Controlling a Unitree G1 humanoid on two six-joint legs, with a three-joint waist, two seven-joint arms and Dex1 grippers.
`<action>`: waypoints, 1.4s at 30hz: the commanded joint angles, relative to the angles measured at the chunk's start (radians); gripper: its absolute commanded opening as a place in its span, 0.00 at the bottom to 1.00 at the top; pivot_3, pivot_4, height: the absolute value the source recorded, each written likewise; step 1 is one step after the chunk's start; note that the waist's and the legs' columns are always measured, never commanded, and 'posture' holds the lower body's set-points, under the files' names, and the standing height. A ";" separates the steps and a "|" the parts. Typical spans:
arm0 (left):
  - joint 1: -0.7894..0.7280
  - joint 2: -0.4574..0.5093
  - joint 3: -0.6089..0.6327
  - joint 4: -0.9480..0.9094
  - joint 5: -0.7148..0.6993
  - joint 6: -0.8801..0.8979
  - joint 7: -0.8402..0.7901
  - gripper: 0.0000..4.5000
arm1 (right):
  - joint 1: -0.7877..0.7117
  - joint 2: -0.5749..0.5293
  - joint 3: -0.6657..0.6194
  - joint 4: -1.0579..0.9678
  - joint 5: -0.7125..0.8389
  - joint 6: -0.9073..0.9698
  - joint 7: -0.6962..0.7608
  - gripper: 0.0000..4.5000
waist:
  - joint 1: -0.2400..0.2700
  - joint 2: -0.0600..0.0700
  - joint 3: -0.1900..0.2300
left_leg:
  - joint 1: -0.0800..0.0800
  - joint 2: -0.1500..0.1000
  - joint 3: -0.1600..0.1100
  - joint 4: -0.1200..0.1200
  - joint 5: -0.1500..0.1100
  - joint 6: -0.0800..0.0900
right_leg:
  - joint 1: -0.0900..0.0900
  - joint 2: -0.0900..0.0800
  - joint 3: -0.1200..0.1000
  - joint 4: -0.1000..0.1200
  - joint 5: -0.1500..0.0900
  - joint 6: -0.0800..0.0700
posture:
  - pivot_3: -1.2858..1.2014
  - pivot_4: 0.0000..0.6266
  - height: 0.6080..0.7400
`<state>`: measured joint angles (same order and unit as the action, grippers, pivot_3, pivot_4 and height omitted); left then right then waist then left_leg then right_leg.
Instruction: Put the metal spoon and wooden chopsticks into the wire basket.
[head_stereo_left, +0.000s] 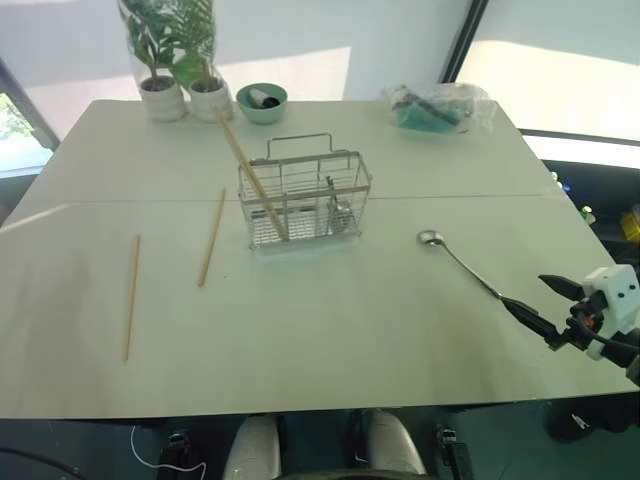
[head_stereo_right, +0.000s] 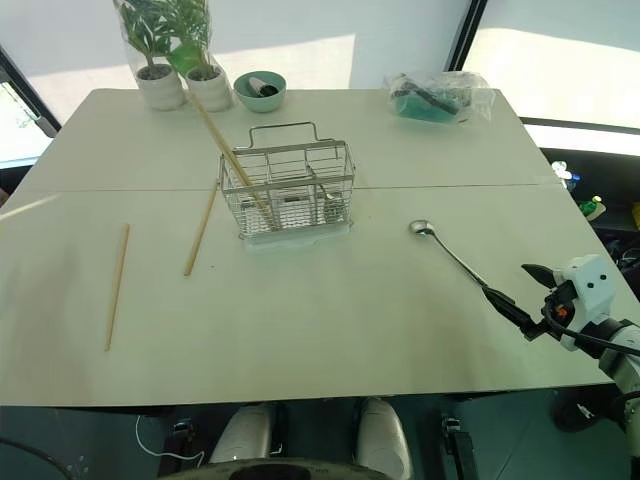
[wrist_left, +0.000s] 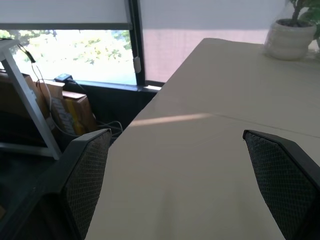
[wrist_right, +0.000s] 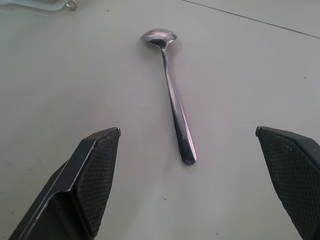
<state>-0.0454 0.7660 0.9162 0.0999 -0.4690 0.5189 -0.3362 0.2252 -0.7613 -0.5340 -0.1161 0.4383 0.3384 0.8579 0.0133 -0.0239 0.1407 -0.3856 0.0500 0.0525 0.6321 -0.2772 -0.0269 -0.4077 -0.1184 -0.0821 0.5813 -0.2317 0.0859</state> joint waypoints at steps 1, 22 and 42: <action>0.003 0.032 0.007 -0.014 0.000 -0.018 -0.014 0.99 | -0.006 0.000 -0.024 -0.035 0.019 -0.008 -0.006 1.00 | 0.000 0.000 0.000 | 0.000 0.000 0.000 0.000 0.000 0.000 | 0.000 0.000 0.000 0.000 0.000 0.000 | 0.52 0.24 0.83; -0.024 0.057 -0.049 -0.059 -0.029 0.006 -0.082 0.99 | -0.109 -0.059 -0.002 0.005 0.004 -0.018 0.012 1.00 | -0.001 0.000 0.000 | 0.001 0.000 0.000 0.001 0.000 0.000 | 0.002 0.000 0.000 0.002 0.000 0.000 | 0.52 0.24 0.83; -0.309 0.208 -0.648 -0.592 -0.323 0.228 -0.495 0.99 | -0.663 -0.126 0.484 0.386 -0.232 -0.092 0.163 1.00 | -0.001 0.003 0.002 | 0.000 -0.001 0.000 0.004 0.002 -0.002 | 0.006 0.002 0.000 0.004 0.001 0.000 | 0.52 0.24 0.83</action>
<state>-0.3250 0.9785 0.3024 -0.4815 -0.7889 0.7502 -0.8275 -0.4163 -0.8904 -0.0511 0.2556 0.2182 0.2502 1.0282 0.0121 -0.0207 0.1428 -0.3851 0.0492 0.0524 0.6376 -0.2750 -0.0285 -0.4014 -0.1163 -0.0825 0.5867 -0.2311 0.0863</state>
